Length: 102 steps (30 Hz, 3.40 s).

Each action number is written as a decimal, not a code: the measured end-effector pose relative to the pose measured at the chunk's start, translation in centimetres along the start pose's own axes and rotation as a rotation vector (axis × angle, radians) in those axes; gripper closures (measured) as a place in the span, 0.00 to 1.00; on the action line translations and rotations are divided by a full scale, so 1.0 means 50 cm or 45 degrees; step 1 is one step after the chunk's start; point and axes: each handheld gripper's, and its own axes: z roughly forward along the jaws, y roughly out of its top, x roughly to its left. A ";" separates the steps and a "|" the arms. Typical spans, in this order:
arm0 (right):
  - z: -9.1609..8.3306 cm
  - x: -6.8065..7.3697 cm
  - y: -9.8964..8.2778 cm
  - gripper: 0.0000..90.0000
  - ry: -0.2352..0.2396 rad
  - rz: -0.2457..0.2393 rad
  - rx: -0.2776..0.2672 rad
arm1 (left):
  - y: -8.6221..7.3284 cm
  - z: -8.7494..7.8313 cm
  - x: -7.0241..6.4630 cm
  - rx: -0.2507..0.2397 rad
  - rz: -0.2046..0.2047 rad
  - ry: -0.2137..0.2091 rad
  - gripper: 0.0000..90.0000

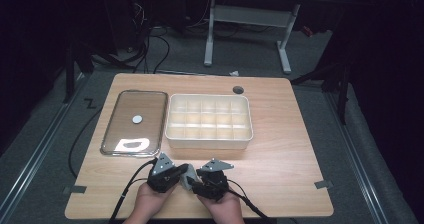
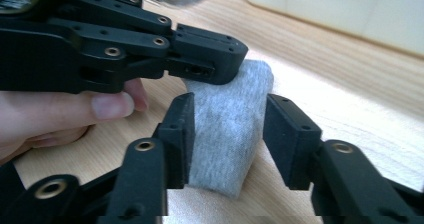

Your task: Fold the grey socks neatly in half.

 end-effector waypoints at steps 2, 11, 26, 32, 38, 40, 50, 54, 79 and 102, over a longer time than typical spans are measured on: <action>0.004 -0.001 0.000 0.56 -0.001 0.018 0.003 | 0.000 0.000 0.001 0.000 -0.003 -0.002 1.00; 0.021 -0.007 0.003 0.52 0.023 0.082 0.065 | 0.001 -0.003 0.004 0.001 -0.014 -0.008 1.00; 0.032 -0.007 0.003 0.53 0.068 0.117 0.089 | 0.001 -0.021 0.024 -0.011 -0.058 0.035 0.92; 0.032 -0.005 0.002 0.53 0.080 0.106 0.093 | 0.001 -0.033 0.031 -0.011 -0.066 0.062 0.90; 0.033 0.000 0.002 0.54 0.087 0.095 0.100 | -0.002 -0.042 0.040 -0.009 -0.073 0.086 0.90; 0.033 0.001 0.001 0.55 0.090 0.087 0.103 | -0.003 -0.046 0.044 -0.009 -0.077 0.094 0.90; 0.032 0.011 0.000 0.63 0.106 0.051 0.101 | -0.004 -0.055 0.047 -0.014 -0.068 0.113 0.90; 0.031 0.009 0.002 0.66 0.130 0.055 0.109 | -0.004 -0.062 0.054 -0.006 -0.058 0.140 0.90; 0.029 0.018 0.011 0.77 0.160 -0.046 0.152 | -0.042 -0.113 0.101 0.034 -0.006 0.263 0.77; 0.013 0.025 0.017 0.78 0.118 -0.194 0.136 | -0.046 -0.118 0.111 0.019 -0.021 0.315 0.67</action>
